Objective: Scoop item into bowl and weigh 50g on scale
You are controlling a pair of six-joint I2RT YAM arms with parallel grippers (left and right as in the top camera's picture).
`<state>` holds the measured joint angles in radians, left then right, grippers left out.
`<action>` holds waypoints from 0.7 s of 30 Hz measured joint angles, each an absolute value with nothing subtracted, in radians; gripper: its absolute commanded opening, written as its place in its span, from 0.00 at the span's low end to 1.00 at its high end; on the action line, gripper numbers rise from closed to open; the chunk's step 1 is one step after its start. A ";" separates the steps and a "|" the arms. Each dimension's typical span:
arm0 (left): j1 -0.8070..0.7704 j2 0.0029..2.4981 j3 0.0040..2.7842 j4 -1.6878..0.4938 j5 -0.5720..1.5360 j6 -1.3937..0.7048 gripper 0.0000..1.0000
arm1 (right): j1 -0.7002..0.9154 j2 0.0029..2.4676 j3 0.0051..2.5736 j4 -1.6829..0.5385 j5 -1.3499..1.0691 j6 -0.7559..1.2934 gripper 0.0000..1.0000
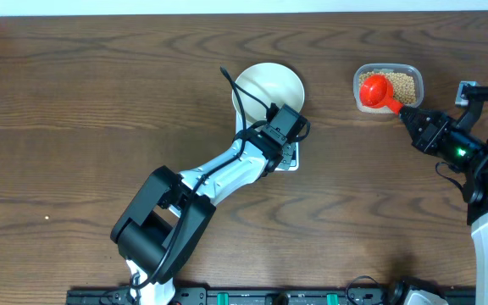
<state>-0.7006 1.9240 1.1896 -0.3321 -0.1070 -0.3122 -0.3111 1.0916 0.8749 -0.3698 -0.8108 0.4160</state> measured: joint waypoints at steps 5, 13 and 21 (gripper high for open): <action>-0.701 1.924 1.190 -0.336 -0.111 -0.312 0.07 | -0.311 1.092 0.875 -0.370 -0.810 0.416 0.01; -0.701 1.924 1.191 -0.346 -0.111 -0.313 0.07 | -0.311 1.092 0.875 -0.370 -0.810 0.416 0.01; -0.708 1.924 1.193 -0.361 -0.115 -0.313 0.07 | -0.311 1.092 0.875 -0.373 -0.811 0.416 0.01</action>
<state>-0.7078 1.9240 1.1927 -0.3607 -0.1154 -0.3126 -0.3111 1.0916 0.8749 -0.3725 -0.8108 0.4160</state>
